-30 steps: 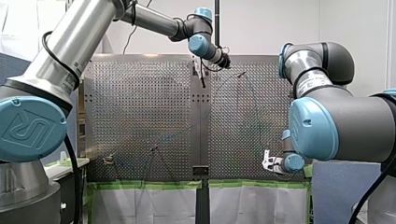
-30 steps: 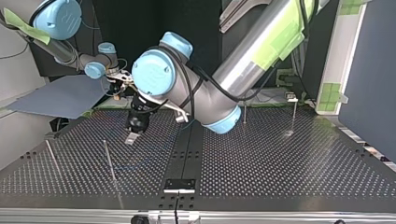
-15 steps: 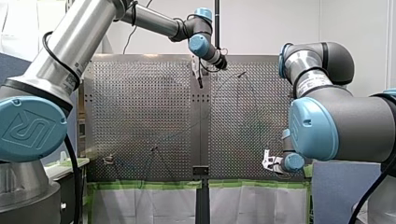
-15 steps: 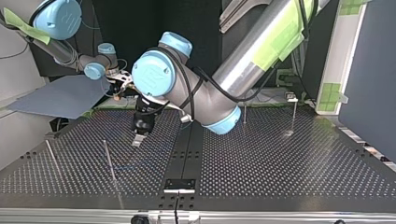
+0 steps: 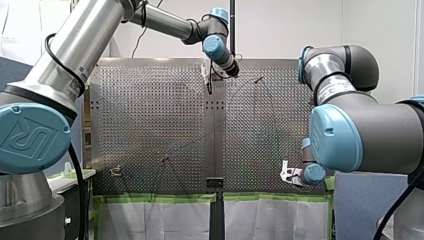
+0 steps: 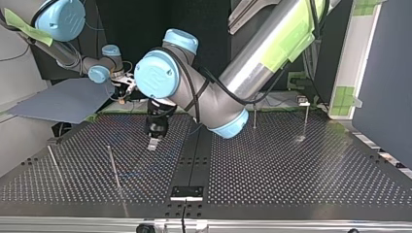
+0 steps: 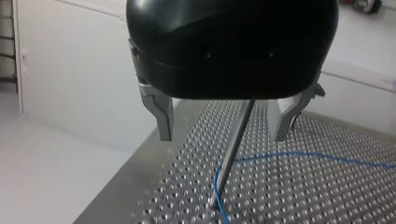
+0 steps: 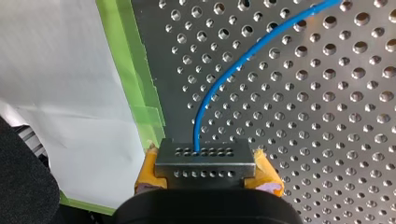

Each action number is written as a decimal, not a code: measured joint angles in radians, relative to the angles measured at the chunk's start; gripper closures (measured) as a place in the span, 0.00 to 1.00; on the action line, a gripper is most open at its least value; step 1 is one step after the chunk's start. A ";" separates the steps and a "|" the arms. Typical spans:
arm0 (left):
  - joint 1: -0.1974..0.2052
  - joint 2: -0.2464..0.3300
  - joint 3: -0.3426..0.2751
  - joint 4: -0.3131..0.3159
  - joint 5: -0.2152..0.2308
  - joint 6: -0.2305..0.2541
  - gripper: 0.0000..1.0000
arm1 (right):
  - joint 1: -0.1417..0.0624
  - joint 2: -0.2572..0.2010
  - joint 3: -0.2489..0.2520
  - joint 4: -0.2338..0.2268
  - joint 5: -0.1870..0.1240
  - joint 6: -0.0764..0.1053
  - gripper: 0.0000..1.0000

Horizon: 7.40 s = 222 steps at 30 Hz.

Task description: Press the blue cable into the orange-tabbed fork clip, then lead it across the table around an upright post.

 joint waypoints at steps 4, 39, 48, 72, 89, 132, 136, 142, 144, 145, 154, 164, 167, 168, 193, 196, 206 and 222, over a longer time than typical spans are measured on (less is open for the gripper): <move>0.000 0.000 0.000 -0.005 -0.021 0.001 0.00 | 0.000 0.000 0.000 0.000 0.000 -0.001 1.00; -0.013 0.099 -0.106 0.005 -0.093 0.044 0.00 | 0.004 0.000 -0.004 0.010 0.000 -0.020 1.00; -0.001 0.191 -0.198 0.096 -0.040 -0.009 0.00 | 0.004 0.000 -0.004 0.011 0.000 -0.026 1.00; 0.000 0.416 -0.423 0.321 0.010 0.061 0.00 | 0.009 0.000 -0.003 0.018 0.000 -0.026 1.00; 0.003 0.583 -0.604 0.501 0.009 0.045 0.00 | 0.012 0.000 -0.003 0.018 0.001 -0.026 1.00; 0.004 0.477 -0.999 0.722 0.001 0.030 0.00 | 0.021 0.000 -0.008 0.018 0.001 -0.026 1.00; 0.003 0.470 -1.040 0.722 0.000 0.026 0.00 | 0.022 0.000 -0.009 0.017 0.001 -0.026 1.00; 0.004 0.426 -1.101 0.725 0.000 0.032 0.00 | 0.022 0.000 -0.009 0.017 0.001 -0.025 1.00; 0.004 0.423 -1.118 0.728 0.000 0.032 0.00 | 0.021 0.000 -0.009 0.017 0.001 -0.025 1.00; 0.004 0.424 -1.129 0.730 0.000 0.031 0.00 | 0.021 0.000 -0.009 0.017 0.001 -0.025 1.00; 0.006 0.449 -1.206 0.735 0.000 0.021 0.00 | 0.022 0.000 -0.009 0.017 0.001 -0.026 1.00; 0.013 0.447 -1.298 0.815 0.019 0.002 0.00 | 0.023 0.000 -0.009 0.017 0.001 -0.026 1.00; 0.017 0.443 -1.327 0.843 0.021 -0.013 0.00 | 0.023 0.000 -0.009 0.017 0.001 -0.026 1.00; 0.018 0.441 -1.336 0.853 0.022 -0.017 0.00 | 0.023 0.000 -0.009 0.017 0.001 -0.026 1.00; 0.053 0.311 -1.310 0.988 0.048 -0.032 0.00 | 0.023 0.000 -0.009 0.017 0.001 -0.026 1.00; 0.054 0.310 -1.310 0.985 0.042 -0.029 0.00 | 0.021 0.000 -0.009 0.017 0.001 -0.026 1.00; 0.056 0.310 -1.310 0.981 0.037 -0.016 0.00 | 0.019 0.000 -0.009 0.014 0.001 -0.029 1.00; 0.056 0.310 -1.310 0.981 0.037 -0.015 0.00 | 0.019 0.000 -0.009 0.014 0.001 -0.029 1.00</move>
